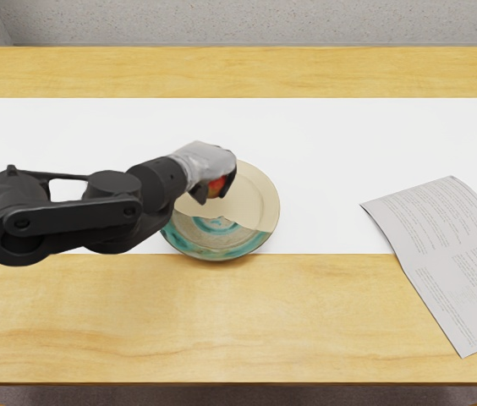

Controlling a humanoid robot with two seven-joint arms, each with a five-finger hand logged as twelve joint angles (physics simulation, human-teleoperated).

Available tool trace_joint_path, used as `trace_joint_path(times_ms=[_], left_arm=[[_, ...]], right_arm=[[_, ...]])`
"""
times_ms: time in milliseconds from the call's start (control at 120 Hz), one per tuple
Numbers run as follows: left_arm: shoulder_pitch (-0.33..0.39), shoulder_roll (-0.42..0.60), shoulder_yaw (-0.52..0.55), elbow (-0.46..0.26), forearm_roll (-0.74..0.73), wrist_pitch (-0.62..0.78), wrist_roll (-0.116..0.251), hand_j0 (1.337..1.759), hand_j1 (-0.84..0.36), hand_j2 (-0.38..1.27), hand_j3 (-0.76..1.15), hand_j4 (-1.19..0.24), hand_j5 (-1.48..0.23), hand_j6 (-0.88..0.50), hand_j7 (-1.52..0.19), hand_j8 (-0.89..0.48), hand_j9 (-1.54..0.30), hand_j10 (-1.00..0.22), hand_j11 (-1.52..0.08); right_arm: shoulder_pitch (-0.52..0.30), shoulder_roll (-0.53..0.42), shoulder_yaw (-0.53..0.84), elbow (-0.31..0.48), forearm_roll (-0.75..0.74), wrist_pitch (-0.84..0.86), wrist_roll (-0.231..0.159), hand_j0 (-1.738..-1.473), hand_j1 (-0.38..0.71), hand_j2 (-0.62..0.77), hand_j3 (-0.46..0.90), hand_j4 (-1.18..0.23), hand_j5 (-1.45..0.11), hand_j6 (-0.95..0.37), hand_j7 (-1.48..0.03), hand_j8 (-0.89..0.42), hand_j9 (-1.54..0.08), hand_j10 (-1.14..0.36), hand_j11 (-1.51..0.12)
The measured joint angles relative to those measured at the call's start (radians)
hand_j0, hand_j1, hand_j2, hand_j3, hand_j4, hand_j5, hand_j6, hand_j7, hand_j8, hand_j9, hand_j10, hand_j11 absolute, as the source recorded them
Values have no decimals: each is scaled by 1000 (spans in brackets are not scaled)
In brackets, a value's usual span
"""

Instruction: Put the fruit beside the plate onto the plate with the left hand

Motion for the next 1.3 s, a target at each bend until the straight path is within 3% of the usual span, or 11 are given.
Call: trace_joint_path(times_ms=[533, 600, 708, 842, 1000, 1100, 1200, 1300], left_arm=[[66, -65, 17, 42, 20, 8, 0, 1638, -415, 281, 0, -805, -1221, -176, -1182, -148, -1168, -398, -1186], [68, -76, 18, 49, 22, 19, 1, 1642, -358, 272, 0, -711, -1067, -251, -1032, -205, -1019, -417, -1035], [71, -76, 17, 49, 19, 41, 1, 1649, -194, 183, 0, -540, -766, -255, -746, -228, -738, -352, -748], [66, -65, 12, 38, 10, 46, 1, 1653, -78, 121, 0, -403, -557, -255, -546, -241, -542, -305, -547], [43, 39, -26, -22, -79, 39, 1, 1656, -10, 84, 0, -323, -434, -255, -429, -248, -427, -278, -429], [47, 122, -114, -77, -167, -23, 1, 1657, 12, 72, 0, -296, -393, -255, -390, -251, -389, -269, -390], [65, 256, -274, -99, -434, -167, 1, 1657, 26, 65, 0, -280, -368, -255, -366, -253, -365, -263, -366], [72, 465, -398, -69, -747, -369, 1, 1658, 34, 60, 0, -270, -353, -255, -351, -253, -351, -259, -351]], right_arm=[[0, 0, 0, 0, 0, 0, 0, -1658, -305, -7, 0, -36, -47, -36, -47, -36, -47, -36, -47], [0, 0, 0, 0, 0, 0, 0, -1658, -305, -7, 0, -36, -47, -36, -47, -36, -47, -36, -47], [0, 0, 0, 0, 0, 0, 0, -1658, -305, -7, 0, -36, -47, -36, -47, -36, -47, -36, -47], [0, 0, 0, 0, 0, 0, 0, -1658, -305, -7, 0, -36, -47, -36, -47, -36, -47, -36, -47], [0, 0, 0, 0, 0, 0, 0, -1658, -305, -7, 0, -36, -47, -36, -47, -36, -47, -36, -47], [0, 0, 0, 0, 0, 0, 0, -1658, -305, -7, 0, -36, -47, -36, -47, -36, -47, -36, -47], [0, 0, 0, 0, 0, 0, 0, -1658, -305, -7, 0, -36, -47, -36, -47, -36, -47, -36, -47], [0, 0, 0, 0, 0, 0, 0, -1658, -305, -7, 0, -36, -47, -36, -47, -36, -47, -36, -47]])
